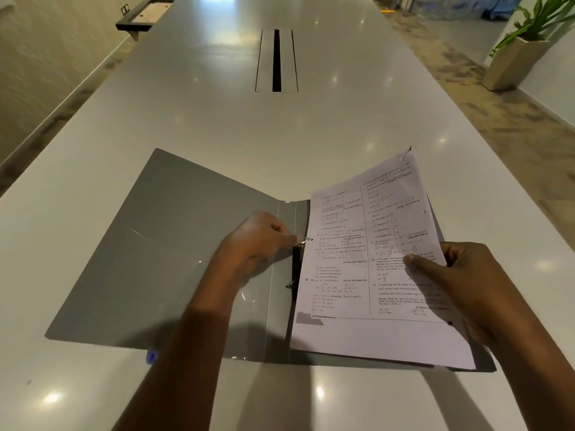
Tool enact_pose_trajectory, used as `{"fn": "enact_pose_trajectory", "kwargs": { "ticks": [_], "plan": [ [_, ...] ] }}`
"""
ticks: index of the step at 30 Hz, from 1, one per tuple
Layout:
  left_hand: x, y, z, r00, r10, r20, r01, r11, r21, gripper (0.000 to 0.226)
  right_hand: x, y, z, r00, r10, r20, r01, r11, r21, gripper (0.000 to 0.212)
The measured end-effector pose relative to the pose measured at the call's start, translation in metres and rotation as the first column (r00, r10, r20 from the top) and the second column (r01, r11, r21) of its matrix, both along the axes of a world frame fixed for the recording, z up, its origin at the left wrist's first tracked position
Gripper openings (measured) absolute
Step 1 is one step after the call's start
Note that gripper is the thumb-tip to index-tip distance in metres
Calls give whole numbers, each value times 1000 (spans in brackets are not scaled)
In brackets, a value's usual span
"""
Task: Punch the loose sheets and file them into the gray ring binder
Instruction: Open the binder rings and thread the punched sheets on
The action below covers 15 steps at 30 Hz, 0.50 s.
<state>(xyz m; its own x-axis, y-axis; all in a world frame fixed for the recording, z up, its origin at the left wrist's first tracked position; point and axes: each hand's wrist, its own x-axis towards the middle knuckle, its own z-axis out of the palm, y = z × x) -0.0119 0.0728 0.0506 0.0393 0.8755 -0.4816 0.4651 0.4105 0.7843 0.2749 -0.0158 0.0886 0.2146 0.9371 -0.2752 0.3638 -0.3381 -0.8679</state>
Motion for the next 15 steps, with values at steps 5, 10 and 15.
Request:
{"fn": "enact_pose_trajectory", "kwargs": {
  "ticks": [5,10,15],
  "plan": [
    [-15,-18,-10,976,-214,40,217,941,-258,32,1,2,1,999,17,36,-17,1000,-12,8],
    [-16,-30,-22,970,-171,172,220,921,-323,22,-1,1,2,999,18,39,-17,1000,-16,6],
    [-14,-33,-26,968,-141,206,204,923,-325,19,-4,-2,2,1000,16,6,-16,1000,15,9]
  ]
}}
